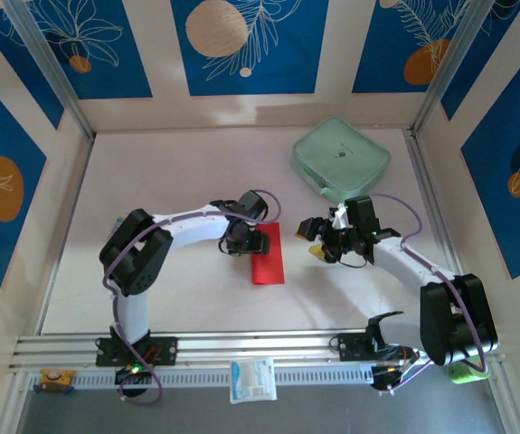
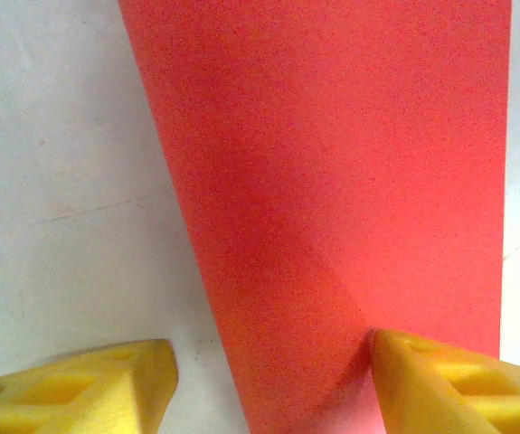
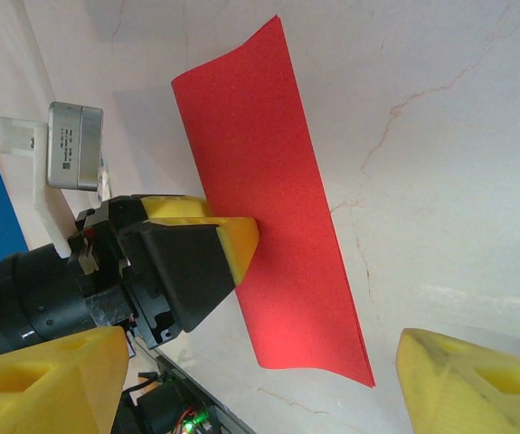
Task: Fold a paper plane with a square sheet of paper (pick it up from the middle)
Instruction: First fold the square sheet of paper in half at the center of the table.
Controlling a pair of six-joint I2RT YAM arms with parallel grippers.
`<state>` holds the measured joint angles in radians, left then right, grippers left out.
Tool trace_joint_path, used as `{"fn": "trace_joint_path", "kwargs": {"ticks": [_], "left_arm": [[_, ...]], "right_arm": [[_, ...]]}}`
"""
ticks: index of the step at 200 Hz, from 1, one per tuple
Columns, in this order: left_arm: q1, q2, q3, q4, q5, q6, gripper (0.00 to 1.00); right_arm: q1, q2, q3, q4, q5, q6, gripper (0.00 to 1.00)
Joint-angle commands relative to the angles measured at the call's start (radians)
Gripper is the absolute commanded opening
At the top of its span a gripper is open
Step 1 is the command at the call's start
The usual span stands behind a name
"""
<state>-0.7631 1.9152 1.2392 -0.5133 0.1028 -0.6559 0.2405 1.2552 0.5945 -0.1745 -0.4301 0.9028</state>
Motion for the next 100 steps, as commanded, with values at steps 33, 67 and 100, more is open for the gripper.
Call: {"fn": "trace_joint_path", "kwargs": {"ticks": [33, 67, 100], "left_arm": [[0.005, 0.073, -0.02, 0.042, -0.027, -0.009, 0.58], [0.006, 0.077, -0.018, 0.047, -0.023, -0.027, 0.59], [0.005, 0.085, -0.021, 0.069, 0.005, -0.025, 0.6]], "right_arm": [[0.006, 0.009, -0.007, -0.003, -0.01, 0.01, 0.78], [0.006, 0.01, -0.008, -0.004, -0.01, 0.01, 0.78], [0.006, 0.009, -0.008, -0.005, -0.01, 0.01, 0.78]]}}
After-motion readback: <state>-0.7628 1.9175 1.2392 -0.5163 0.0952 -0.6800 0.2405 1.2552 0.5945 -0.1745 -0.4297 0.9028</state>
